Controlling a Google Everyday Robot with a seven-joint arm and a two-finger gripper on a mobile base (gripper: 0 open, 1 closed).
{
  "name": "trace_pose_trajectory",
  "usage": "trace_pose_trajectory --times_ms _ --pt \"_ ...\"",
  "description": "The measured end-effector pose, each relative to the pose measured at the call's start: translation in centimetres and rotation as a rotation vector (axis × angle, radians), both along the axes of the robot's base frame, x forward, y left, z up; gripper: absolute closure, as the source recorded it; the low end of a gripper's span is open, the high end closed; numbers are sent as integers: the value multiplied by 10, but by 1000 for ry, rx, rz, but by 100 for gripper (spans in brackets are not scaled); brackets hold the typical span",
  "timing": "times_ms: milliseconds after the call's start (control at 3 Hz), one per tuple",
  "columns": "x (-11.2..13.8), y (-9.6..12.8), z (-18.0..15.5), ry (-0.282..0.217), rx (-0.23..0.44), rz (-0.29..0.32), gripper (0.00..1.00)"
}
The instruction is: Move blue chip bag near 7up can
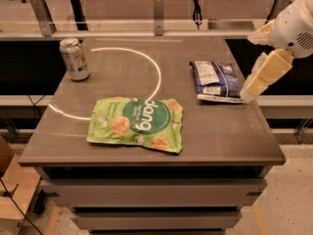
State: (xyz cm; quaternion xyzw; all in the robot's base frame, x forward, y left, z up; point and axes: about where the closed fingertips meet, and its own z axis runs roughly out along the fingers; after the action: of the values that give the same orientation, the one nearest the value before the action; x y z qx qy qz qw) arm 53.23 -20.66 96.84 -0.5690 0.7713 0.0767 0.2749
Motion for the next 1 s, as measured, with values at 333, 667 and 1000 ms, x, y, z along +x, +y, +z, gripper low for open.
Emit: trace_pose_trajectory --times_ms 333,667,1000 --pt "8 3 -7 -7 13 -33 0" --pt "32 9 -20 -21 63 -48 0" --pt "53 11 -37 -34 108 -79 0"
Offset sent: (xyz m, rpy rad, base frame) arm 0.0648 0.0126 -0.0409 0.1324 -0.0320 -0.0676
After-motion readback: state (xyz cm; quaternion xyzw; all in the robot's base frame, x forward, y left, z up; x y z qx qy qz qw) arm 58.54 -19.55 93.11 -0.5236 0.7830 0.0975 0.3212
